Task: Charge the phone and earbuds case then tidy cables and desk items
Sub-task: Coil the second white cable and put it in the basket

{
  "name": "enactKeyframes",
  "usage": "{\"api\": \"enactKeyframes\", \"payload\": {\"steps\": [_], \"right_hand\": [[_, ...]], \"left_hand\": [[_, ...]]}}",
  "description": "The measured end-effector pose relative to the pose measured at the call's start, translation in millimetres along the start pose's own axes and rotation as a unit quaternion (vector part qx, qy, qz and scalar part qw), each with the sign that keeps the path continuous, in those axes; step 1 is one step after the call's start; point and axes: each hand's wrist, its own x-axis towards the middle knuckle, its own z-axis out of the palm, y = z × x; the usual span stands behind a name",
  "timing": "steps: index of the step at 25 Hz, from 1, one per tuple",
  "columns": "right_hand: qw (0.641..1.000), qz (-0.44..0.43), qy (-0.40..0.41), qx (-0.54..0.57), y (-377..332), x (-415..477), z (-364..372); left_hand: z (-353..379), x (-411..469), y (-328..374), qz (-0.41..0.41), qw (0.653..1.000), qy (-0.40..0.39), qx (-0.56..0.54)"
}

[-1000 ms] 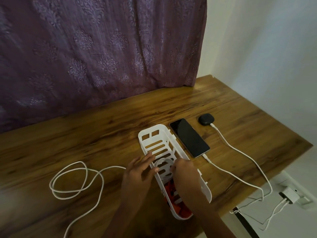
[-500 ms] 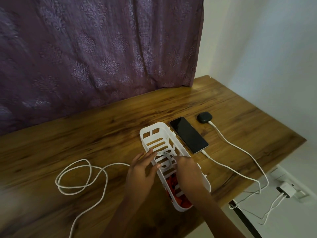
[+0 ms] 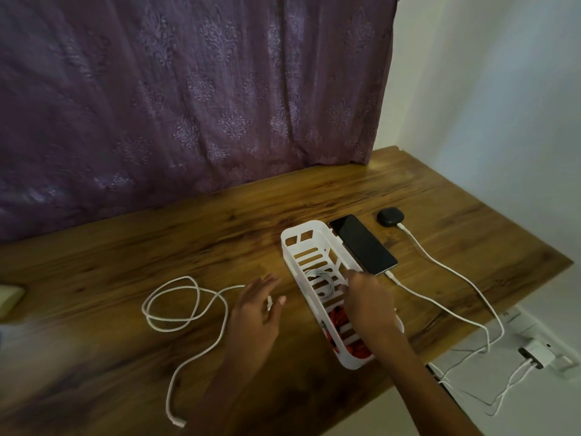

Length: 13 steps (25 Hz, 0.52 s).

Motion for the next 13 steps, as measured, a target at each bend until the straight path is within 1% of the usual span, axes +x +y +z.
{"api": "enactKeyframes", "payload": {"steps": [3, 5, 6, 8, 10, 13], "right_hand": [[0.995, -0.057, 0.076, -0.014, -21, -14, -11], [0.989, -0.101, 0.109, 0.015, -41, -23, -12], [0.983, -0.138, 0.118, 0.038, -54, -29, -9], [0.965, -0.229, 0.1, 0.079, -80, -43, 4], [0.945, -0.307, 0.047, 0.097, -97, -54, 24], [0.915, -0.396, -0.038, 0.061, -116, -78, 64]], "left_hand": [[-24, -12, -14, 0.008, 0.999, 0.05, 0.011], [-41, -20, -23, 0.006, 0.997, 0.078, 0.018], [-51, -25, -29, 0.001, 0.996, 0.091, 0.016], [-71, -37, -41, -0.016, 0.993, 0.117, 0.002], [-87, -48, -53, -0.032, 0.989, 0.142, 0.005], [-108, -72, -74, -0.038, 0.986, 0.153, 0.046]]}}
